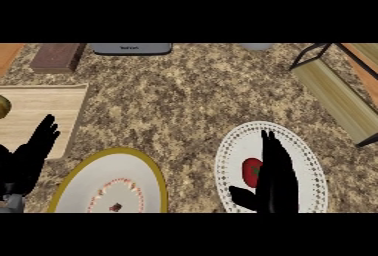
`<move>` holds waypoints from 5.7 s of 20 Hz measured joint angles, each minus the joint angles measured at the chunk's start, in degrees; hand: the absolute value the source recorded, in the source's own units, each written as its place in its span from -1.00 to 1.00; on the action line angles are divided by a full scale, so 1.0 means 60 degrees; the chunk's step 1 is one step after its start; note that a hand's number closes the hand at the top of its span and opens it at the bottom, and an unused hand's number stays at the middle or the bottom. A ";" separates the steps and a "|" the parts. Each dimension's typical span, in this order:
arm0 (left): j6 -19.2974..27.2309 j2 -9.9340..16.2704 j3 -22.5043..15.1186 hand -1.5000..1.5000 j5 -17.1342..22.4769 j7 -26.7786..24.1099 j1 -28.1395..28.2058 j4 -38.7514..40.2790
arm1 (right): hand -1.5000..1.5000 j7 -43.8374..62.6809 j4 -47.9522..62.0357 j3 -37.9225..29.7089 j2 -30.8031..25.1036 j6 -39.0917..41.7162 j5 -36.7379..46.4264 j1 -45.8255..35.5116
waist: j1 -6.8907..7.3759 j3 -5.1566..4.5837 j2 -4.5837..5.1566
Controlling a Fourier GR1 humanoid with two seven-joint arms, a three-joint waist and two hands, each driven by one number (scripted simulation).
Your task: Pick the tomato from the placemat and place it in the tiered shelf
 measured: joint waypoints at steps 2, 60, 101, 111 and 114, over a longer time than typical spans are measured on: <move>-0.0018 0.0012 -0.0004 0.00 -0.0010 0.0011 -0.0009 -0.0061 | -1.00 0.0685 -0.0147 0.0282 0.0053 0.1362 0.0246 -0.0051 | 0.0062 0.0003 0.0018; -0.1279 -0.1415 0.1655 0.00 -0.1627 0.0699 0.0194 -0.0649 | 1.00 0.0443 0.1050 -0.1321 -0.0171 0.6097 0.0716 -0.1849 | 0.0141 0.0047 0.0034; -0.1504 -0.1784 0.1917 0.00 -0.2089 0.0650 0.0156 -0.0552 | 1.00 0.1926 0.1969 -0.7432 -0.1429 0.5488 0.2380 -1.1769 | 0.0116 0.0070 0.0059; -0.1521 -0.1871 0.1907 0.00 -0.2202 0.0860 0.0229 -0.0803 | 1.00 0.1289 0.3379 -0.8392 -0.2682 0.6385 0.2755 -1.2644 | 0.0184 0.0074 0.0076; -0.1733 -0.1731 0.2088 0.00 -0.2065 0.0867 0.0147 -0.0703 | 1.00 0.1121 0.3711 -0.8625 -0.3105 0.6505 0.2840 -1.2660 | 0.0167 0.0075 0.0083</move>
